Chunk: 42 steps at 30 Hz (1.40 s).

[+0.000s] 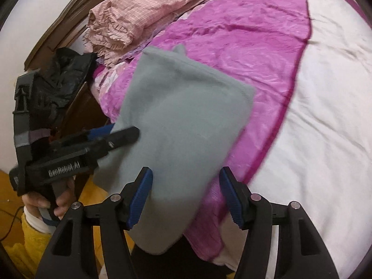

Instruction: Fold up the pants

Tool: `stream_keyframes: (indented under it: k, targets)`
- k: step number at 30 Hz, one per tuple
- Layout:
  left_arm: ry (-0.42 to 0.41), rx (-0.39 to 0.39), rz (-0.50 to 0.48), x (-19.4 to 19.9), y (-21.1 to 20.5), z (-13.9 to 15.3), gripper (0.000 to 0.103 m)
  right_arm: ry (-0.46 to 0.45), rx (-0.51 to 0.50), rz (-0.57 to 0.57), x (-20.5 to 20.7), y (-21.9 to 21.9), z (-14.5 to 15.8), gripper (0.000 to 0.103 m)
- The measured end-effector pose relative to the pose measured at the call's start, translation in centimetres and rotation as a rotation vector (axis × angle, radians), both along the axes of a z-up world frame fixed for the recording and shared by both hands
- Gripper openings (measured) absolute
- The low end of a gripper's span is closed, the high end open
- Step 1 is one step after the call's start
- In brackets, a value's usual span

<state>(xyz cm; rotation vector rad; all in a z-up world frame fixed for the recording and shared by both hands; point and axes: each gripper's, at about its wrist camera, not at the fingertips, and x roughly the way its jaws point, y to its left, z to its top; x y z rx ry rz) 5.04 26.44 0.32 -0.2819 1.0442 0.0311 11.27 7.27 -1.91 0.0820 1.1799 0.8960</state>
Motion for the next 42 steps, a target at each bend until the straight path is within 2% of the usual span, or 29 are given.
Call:
stream_keyframes:
  k: [6, 7, 8, 10, 13, 20, 29, 35, 42]
  targets:
    - [-0.008, -0.114, -0.012, 1.2, 0.7, -1.9, 0.075, 0.027, 0.028, -0.034, 0.9, 1.3, -1.4, 0.057]
    - [-0.023, -0.126, -0.012, 1.1, 0.7, -1.9, 0.073, 0.037, 0.043, -0.042, 1.0, 1.2, -1.4, 0.055]
    - [-0.034, -0.126, -0.015, 0.9, 0.6, -1.7, 0.071, 0.05, 0.068, -0.053, 1.1, 1.0, -1.3, 0.052]
    - [-0.053, -0.098, -0.023, 0.5, 0.3, -1.2, 0.063, 0.047, 0.095, -0.056, 0.9, 0.3, -0.7, 0.033]
    - [-0.073, -0.095, -0.022, -0.3, 0.0, -0.5, 0.053, 0.045, 0.127, -0.046, 0.7, -0.3, 0.0, 0.024]
    - [-0.118, -0.096, -0.027, -1.5, -2.0, 1.9, 0.05, 0.024, 0.166, -0.054, 0.2, -2.4, 2.8, 0.022]
    - [-0.19, -0.118, -0.116, -1.5, -7.2, 5.9, 0.048, -0.047, 0.193, -0.085, -0.2, -8.1, 7.1, 0.022]
    - [-0.194, -0.117, -0.198, 0.9, -12.3, 7.5, 0.048, -0.066, 0.181, -0.112, 0.8, -13.4, 9.0, 0.022]
    - [-0.168, -0.147, -0.305, 4.8, -19.5, 7.0, 0.048, -0.062, 0.134, -0.159, 3.4, -20.3, 9.3, 0.022]
